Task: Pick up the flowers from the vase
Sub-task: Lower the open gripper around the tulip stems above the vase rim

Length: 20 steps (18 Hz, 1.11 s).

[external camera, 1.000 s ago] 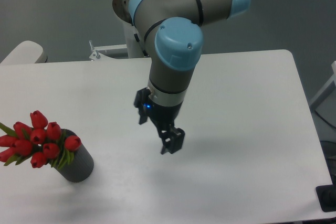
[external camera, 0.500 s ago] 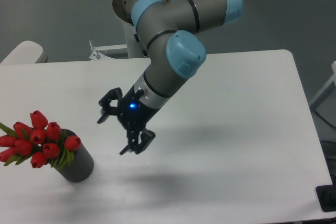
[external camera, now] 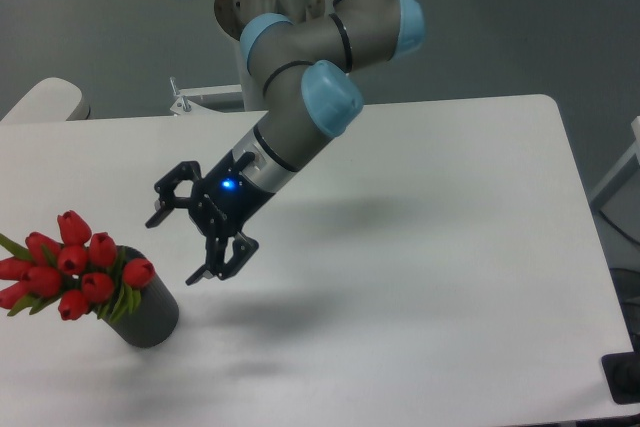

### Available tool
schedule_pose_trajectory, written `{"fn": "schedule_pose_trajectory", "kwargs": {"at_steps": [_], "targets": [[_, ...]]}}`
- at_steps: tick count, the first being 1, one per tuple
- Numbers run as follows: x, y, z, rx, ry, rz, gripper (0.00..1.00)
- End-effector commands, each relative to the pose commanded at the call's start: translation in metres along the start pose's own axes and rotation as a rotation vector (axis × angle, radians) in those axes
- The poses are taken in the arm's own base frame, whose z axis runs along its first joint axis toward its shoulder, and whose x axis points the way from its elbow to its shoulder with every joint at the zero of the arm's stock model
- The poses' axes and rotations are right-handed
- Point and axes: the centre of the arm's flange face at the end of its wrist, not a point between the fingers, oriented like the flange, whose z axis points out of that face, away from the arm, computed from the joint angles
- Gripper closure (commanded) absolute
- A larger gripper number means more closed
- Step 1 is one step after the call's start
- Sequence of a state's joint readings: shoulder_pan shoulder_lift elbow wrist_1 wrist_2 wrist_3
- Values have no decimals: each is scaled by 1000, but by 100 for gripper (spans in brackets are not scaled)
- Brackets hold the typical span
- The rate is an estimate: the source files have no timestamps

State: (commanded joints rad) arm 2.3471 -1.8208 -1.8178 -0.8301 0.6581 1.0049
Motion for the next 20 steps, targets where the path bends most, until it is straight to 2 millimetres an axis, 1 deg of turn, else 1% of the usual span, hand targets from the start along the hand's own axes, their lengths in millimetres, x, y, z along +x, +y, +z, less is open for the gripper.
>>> {"fn": "schedule_pose_trajectory", "kwargs": {"at_steps": [1,5,6,8,10,13,15,17,20], "targets": [[2,-3,4,3,0,-2,0],[0,-9,6,11,-10,-12,0],[0,-8,12,9,-2,-11,0],[2,-10,16,7,4,-6,0],[0,-12,20,7,6,-2,0],[5,-15,34,1,25,-3,0],[7,-14,39,-2,33,-1,0],[8,-15,39,-1,33,3,0],[9,-18,49,-4,40,20,0]]}}
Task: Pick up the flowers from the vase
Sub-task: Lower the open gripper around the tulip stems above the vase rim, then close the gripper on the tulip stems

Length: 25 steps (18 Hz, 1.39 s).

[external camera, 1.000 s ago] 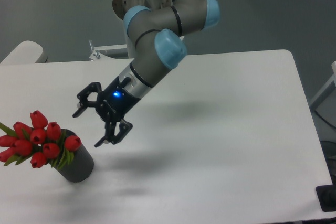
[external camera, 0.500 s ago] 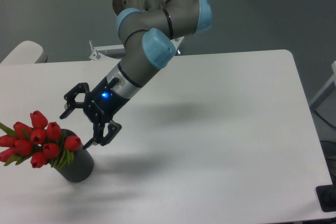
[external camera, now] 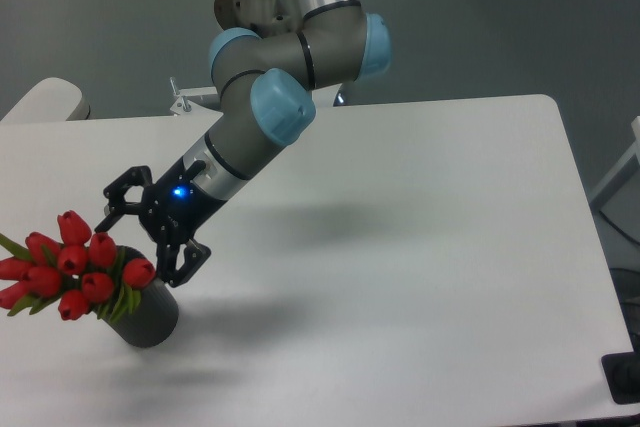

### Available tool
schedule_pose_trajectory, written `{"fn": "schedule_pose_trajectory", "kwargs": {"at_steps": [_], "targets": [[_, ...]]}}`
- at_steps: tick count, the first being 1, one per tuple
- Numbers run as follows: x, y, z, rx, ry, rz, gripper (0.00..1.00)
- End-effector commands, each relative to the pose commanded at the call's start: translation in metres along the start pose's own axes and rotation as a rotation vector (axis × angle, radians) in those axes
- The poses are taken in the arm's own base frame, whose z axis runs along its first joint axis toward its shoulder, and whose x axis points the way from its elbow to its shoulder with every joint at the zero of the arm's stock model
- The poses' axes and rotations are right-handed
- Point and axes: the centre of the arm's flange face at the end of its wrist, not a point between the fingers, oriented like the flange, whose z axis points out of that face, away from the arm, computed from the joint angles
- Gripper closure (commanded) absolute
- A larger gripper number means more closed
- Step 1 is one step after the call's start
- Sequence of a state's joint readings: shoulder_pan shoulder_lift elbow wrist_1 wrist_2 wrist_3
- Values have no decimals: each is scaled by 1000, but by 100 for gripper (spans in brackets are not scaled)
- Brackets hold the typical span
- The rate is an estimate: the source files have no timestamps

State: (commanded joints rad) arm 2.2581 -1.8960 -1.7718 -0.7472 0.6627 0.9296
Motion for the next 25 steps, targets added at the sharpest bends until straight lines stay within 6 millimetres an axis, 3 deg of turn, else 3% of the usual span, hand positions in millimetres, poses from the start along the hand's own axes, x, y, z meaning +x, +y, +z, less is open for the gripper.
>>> {"fn": "schedule_pose_trajectory", "kwargs": {"at_steps": [10,11,14,16,25], "targets": [[6,-3,18,-3,19,25,0],[6,-4,17,-7,15,27,3],[6,-4,17,-8,13,29,36],[4,-3,18,-4,9,37,45],[3,-10,15,3,-1,52,56]]}}
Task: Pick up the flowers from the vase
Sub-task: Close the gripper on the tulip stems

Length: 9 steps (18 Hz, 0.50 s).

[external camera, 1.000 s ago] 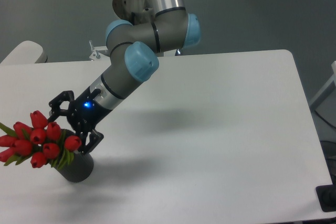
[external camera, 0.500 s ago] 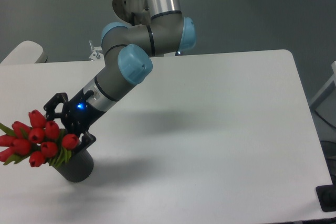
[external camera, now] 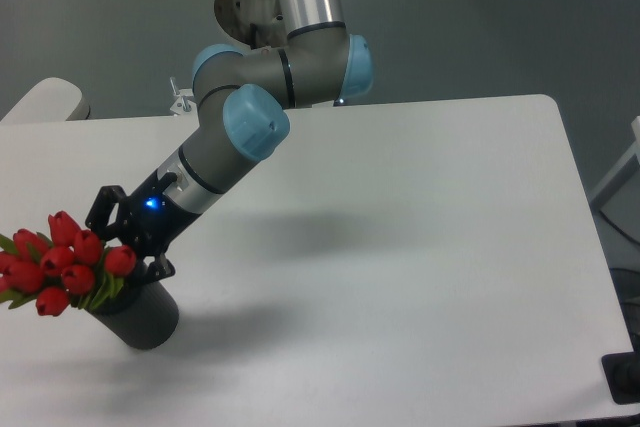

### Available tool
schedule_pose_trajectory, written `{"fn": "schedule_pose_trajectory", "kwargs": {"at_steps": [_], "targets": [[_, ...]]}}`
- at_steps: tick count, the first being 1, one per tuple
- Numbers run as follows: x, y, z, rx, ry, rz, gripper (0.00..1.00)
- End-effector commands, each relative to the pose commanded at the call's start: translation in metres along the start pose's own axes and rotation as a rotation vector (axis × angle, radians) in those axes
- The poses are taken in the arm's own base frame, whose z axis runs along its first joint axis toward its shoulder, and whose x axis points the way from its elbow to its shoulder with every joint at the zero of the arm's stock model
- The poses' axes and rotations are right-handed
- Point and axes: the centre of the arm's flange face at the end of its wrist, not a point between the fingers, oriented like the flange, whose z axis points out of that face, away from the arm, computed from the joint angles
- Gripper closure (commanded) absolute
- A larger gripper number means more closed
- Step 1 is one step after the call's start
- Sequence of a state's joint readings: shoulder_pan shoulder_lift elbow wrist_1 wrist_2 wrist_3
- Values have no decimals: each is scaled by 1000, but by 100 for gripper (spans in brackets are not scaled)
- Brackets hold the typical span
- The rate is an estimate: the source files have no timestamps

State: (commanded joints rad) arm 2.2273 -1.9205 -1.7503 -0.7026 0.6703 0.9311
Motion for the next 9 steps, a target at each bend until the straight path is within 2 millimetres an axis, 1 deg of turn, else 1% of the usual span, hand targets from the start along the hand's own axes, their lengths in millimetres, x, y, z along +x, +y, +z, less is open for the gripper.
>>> {"fn": "schedule_pose_trajectory", "kwargs": {"at_steps": [4,7,9], "targets": [[-2,-7,-6,9,-9,10,56],[-5,-16,-20,27,-27,-8,58],[-7,-21,-24,36,-34,-37,58]]}}
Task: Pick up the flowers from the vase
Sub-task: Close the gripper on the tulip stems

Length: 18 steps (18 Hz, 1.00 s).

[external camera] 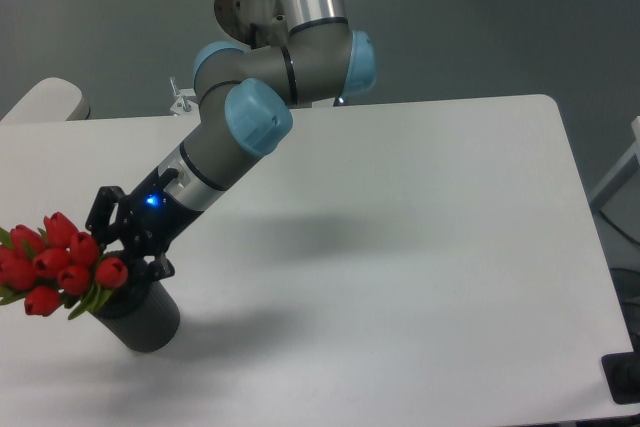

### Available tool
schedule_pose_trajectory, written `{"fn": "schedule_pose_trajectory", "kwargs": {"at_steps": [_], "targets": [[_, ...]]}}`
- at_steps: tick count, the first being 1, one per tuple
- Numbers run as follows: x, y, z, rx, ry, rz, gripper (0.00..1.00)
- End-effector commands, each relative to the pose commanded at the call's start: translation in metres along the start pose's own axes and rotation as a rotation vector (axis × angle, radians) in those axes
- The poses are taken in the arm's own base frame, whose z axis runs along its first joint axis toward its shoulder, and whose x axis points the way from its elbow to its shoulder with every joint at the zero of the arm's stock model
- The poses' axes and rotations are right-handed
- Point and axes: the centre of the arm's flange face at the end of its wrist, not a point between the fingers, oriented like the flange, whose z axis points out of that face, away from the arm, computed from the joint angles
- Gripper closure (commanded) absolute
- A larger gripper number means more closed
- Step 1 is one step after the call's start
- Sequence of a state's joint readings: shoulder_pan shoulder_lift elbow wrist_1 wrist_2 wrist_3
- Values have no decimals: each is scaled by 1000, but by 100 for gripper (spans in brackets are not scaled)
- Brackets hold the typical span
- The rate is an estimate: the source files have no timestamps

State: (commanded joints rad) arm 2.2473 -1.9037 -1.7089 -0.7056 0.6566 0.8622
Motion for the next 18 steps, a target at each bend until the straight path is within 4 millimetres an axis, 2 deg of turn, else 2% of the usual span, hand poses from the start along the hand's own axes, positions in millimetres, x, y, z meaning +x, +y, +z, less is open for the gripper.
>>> {"fn": "schedule_pose_trajectory", "kwargs": {"at_steps": [5,9,11,12,15,18], "targets": [[-8,-13,-24,48,-17,-72,59],[-4,-37,-47,75,-47,-90,60],[-9,-38,-55,83,-57,-117,60],[-9,-38,-54,81,-58,-127,61],[4,-53,-73,103,-76,-141,62],[2,-61,-82,116,-89,-155,62]]}}
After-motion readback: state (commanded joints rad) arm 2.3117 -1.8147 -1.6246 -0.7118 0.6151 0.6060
